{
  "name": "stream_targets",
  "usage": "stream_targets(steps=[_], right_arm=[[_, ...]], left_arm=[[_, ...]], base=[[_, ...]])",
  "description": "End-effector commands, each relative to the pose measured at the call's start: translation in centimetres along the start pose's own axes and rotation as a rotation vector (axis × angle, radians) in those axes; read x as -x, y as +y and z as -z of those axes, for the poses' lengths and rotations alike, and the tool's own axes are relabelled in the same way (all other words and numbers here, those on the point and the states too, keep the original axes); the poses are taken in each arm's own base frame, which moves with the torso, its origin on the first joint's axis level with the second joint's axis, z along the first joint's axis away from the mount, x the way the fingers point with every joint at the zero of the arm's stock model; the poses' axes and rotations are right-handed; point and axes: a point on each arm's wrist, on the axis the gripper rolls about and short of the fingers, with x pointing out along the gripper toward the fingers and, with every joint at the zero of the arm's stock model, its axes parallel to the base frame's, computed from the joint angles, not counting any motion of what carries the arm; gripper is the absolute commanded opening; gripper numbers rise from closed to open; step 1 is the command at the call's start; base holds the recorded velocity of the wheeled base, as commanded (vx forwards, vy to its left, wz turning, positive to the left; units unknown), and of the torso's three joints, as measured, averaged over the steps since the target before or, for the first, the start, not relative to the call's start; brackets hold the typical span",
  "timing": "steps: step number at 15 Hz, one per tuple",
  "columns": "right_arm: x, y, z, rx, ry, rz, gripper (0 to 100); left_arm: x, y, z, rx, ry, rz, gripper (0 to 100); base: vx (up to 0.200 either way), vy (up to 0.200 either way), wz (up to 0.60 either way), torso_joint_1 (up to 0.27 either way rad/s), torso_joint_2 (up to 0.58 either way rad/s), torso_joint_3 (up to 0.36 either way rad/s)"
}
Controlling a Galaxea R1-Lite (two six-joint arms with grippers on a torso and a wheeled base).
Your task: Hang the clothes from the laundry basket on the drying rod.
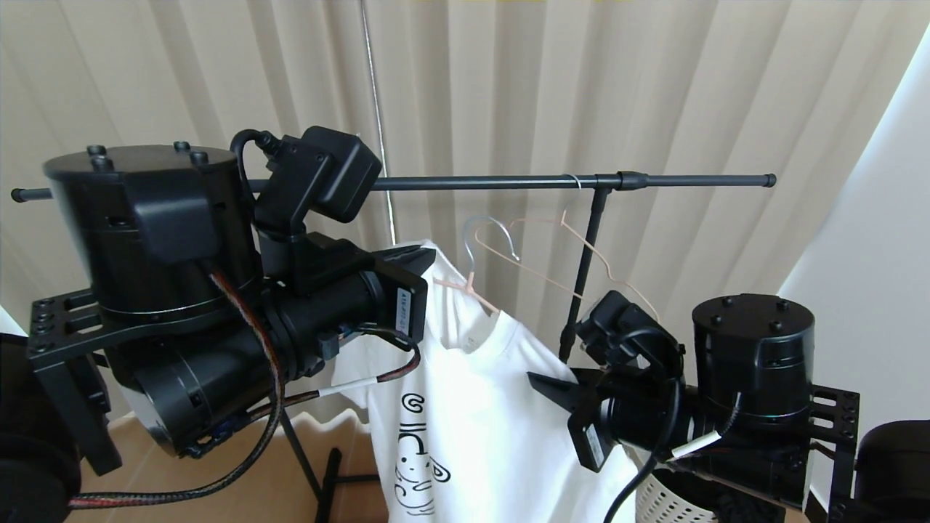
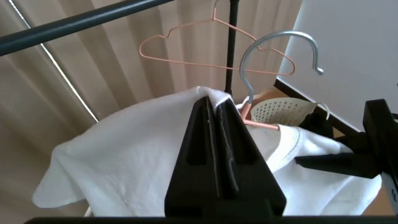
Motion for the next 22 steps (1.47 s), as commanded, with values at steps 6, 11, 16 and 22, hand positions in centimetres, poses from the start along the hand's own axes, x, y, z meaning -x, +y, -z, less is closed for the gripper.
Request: stream_targets(steps=[6,11,16,22], right_arm=[[0.2,0.0,-0.8,-0.028,-0.136,0.004,0],[0.7,0.0,-0.7,-0.023,-0.190,-0.019,0],[1.4,0.1,-0.8,-0.019,-0.217,-0.051,0],[2.0,0.1,-0.6,-0.014,-0.219,-0.082,0]], left_arm=[[0.0,-0.2,0.5,-0.005,0.018,0.006,0],[0.0,-0.4,1.9,-0.011,0.060,0.029,0],[0.1,-0.6,2.3,-0.014,0.071,0.056,0],[0.1,-0.8,2.7,-0.013,0.052,0.064,100]], base=[[0.000,0.000,0.00,0.000,0.00,0.000],[0.000,0.000,0.00,0.000,0.00,0.000],[0.000,0.000,0.00,0.000,0.00,0.000],[0.000,0.000,0.00,0.000,0.00,0.000]])
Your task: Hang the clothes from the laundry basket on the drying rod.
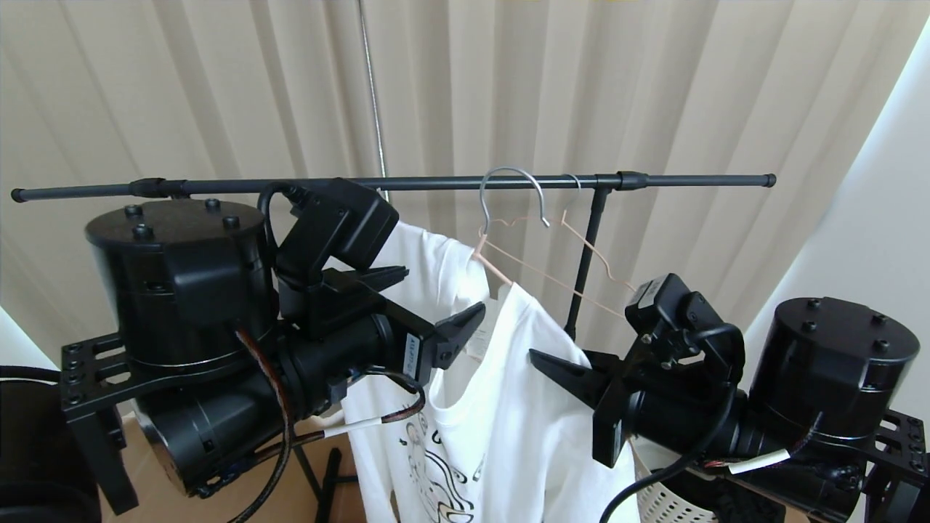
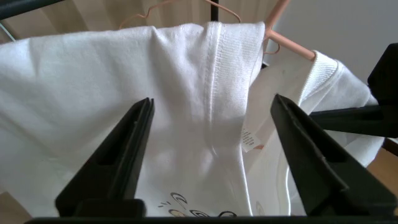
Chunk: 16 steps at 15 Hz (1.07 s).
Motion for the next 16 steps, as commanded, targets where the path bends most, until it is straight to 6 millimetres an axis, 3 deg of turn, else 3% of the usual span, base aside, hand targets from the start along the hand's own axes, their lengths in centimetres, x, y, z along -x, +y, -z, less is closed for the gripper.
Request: stream_targets(steps=[1,7,11,16], right_arm=[[0.1,0.0,-0.1,-0.001,-0.004,0.001,0],[1.6,-2.4,0.1,-0.010,-0.012,-0.099,0],[3.2,-4.9,0.0,0.005,-0.033,-0.119,0],[4.8,-8.1,0.8,0.031,-0.036,-0.168,0]], left_arm=[[0.4,0.2,0.3,0.000,-0.007,-0.005,100],[6.8,3.0,-1.3,0.023,-0.149,-0.026,100],[9.0,4.2,-1.7,0.032,-0.137,-0.078,100],[11.0,8.0,0.0,0.075,-0.028,-0.063,100]], base=[[0.000,0.000,0.00,0.000,0.00,0.000],[0.000,0.000,0.00,0.000,0.00,0.000],[0.000,0.000,0.00,0.000,0.00,0.000],[0.000,0.000,0.00,0.000,0.00,0.000]])
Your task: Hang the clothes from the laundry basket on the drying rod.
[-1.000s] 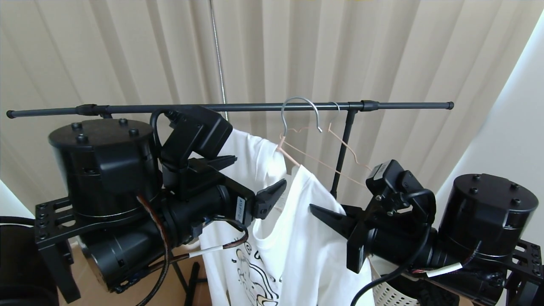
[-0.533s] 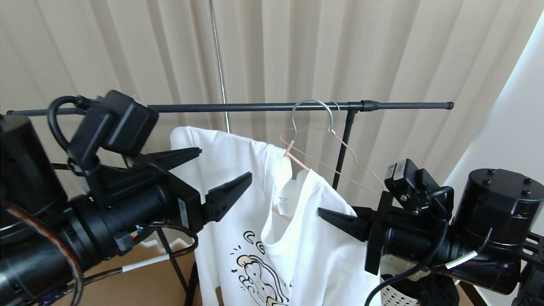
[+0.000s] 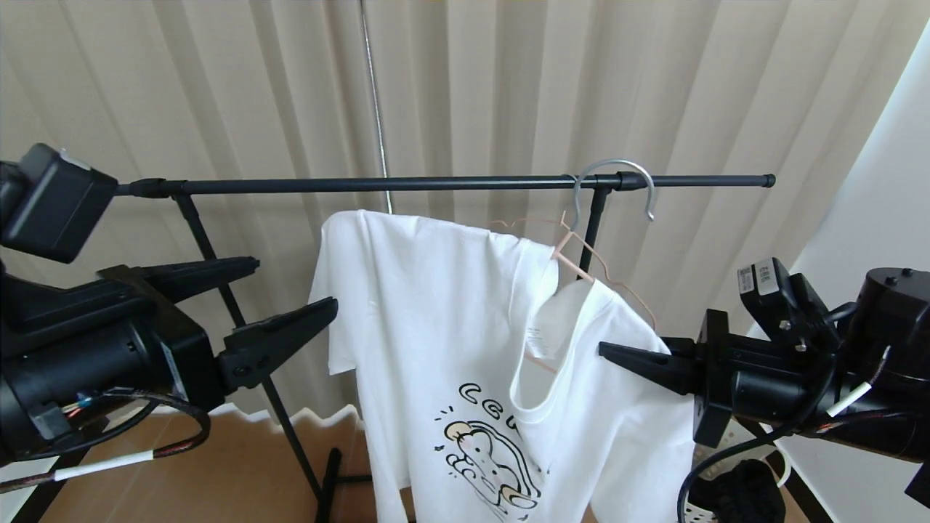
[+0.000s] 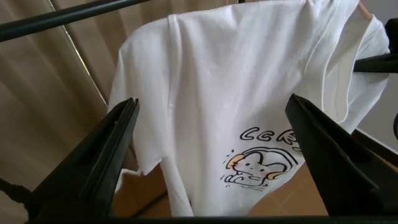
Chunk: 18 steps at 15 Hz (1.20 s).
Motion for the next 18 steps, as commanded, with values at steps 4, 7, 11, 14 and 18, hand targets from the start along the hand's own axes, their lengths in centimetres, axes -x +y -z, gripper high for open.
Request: stream_targets(steps=[4,7,11,14,18], right_arm=[[1.1,-0.6,0.3,-0.011,-0.004,-0.024,0],[1.4,-0.3,0.2,-0.009,-0.012,-0.061,0],[1.3,0.0,0.4,-0.012,-0.007,-0.073,0],[1.4,0.6,0.2,-0.004,-0.012,-0.092,0],[1.5,0.8,0.1,0.000,-0.016,-0.093,0]], left_arm=[[-0.6,4.5,1.9,0.134,0.084,-0.011,100],[-2.9,5.2,2.8,0.183,0.140,0.001,100],[-5.1,5.7,3.9,0.192,0.162,0.013,100],[-6.6,6.0,4.2,0.219,0.151,0.016,100],[-7.5,6.4,3.9,0.244,0.136,0.011,0]], base=[[0.000,0.000,0.00,0.000,0.00,0.000],[0.000,0.000,0.00,0.000,0.00,0.000],[0.000,0.000,0.00,0.000,0.00,0.000],[0.000,0.000,0.00,0.000,0.00,0.000],[0.000,0.000,0.00,0.000,0.00,0.000]])
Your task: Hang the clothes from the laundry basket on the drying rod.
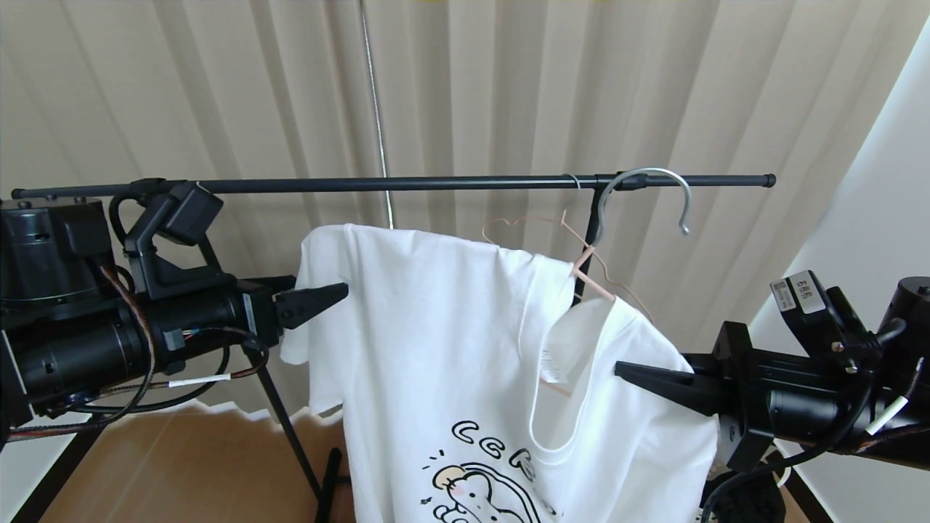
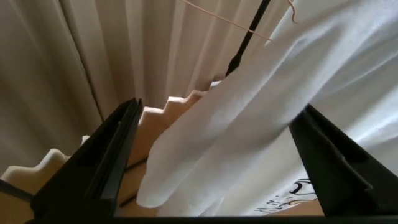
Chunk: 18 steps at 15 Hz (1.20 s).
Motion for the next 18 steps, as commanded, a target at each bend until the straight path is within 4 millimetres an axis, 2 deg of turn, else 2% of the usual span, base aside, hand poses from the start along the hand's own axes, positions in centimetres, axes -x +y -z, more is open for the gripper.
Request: stream_targets(steps=[1,9,18], right_arm=[[0.0,0.0,0.0,0.001,-0.001,0.001,0],[0.0,-0.2,-0.1,0.004,-0.004,0.006,0],[0.3,-0.6,-0.2,0.005,-0.008,0.027,0]], left_arm=[[-0.5,-0.1,0.2,0.016,0.014,0.009,0],[0.6,-0.1,1.0,0.062,0.023,-0.029,0],[2.3,1.5,1.9,0.100,0.026,-0.115,0]], base=[[0.000,0.000,0.00,0.000,0.00,0.000],[0.000,0.000,0.00,0.000,0.00,0.000],[0.000,0.000,0.00,0.000,0.00,0.000]])
